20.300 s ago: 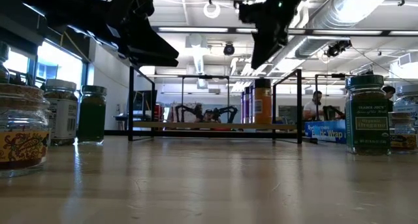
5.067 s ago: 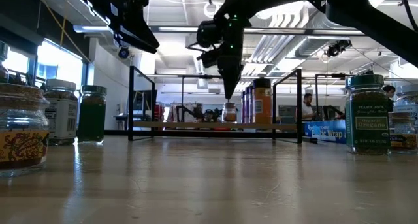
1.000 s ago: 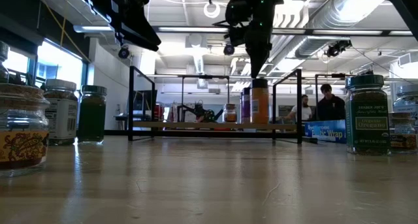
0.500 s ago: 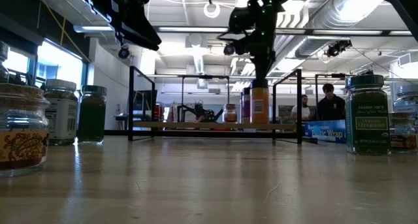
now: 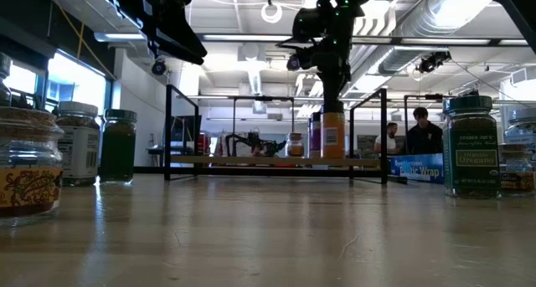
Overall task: Shelf spices
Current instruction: Adjust the seasoning bottles on the shelf
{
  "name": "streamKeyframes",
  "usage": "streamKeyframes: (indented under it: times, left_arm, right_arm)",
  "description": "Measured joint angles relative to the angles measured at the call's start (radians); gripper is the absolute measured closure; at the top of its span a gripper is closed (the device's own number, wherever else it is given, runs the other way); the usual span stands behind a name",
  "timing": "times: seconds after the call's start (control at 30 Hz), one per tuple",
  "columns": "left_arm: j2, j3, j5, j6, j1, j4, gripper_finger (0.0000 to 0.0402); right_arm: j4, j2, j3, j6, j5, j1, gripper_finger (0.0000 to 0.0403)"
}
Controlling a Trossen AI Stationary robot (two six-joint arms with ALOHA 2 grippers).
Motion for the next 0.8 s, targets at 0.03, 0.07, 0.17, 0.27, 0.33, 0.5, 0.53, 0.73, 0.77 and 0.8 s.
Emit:
streamKeyframes:
  times: [0.03, 0.07, 0.17, 0.27, 0.33, 0.5, 0.53, 0.73, 0.77, 0.8]
  left_arm:
    - [0.0, 0.0, 0.0, 0.0, -0.001, 0.0, 0.0257]
    - [0.0, 0.0, 0.0, 0.0, -0.001, 0.0, 0.0257]
    - [0.0, 0.0, 0.0, -0.001, -0.001, 0.0, 0.0257]
    - [0.0, 0.0, 0.0, -0.002, -0.001, 0.0, 0.0257]
    - [0.0, 0.0, 0.0, -0.002, -0.001, 0.0, 0.0257]
    - [0.0, 0.0, 0.0, -0.002, -0.001, 0.0, 0.0257]
    - [0.0, 0.0, 0.0, -0.002, -0.001, 0.0, 0.0257]
    - [0.0, 0.0, 0.0, -0.002, -0.001, 0.0, 0.0257]
    - [0.0, 0.0, 0.0, -0.002, -0.001, 0.0, 0.0257]
    - [0.0, 0.0, 0.0, -0.002, -0.001, 0.0, 0.0257]
  right_arm:
    - [0.0, 0.002, 0.0, 0.0, 0.0, 0.0, 0.0391]
    - [0.0, 0.005, 0.0, 0.001, 0.002, 0.0, 0.0391]
    - [0.0, 0.007, 0.0, 0.01, 0.031, -0.001, 0.0391]
    - [-0.002, 0.006, 0.0, 0.026, 0.035, -0.002, 0.0391]
    - [-0.012, 0.006, 0.0, 0.027, 0.035, -0.005, 0.0391]
    - [-0.019, 0.013, 0.0, 0.038, 0.032, -0.007, 0.0391]
    - [-0.022, 0.017, 0.0, 0.037, 0.031, -0.007, 0.0391]
    - [-0.01, 0.025, 0.002, 0.024, 0.021, -0.006, 0.0391]
    - [-0.003, 0.026, 0.002, 0.023, 0.02, -0.006, 0.0391]
    - [0.006, 0.026, 0.002, 0.022, 0.015, -0.006, 0.0391]
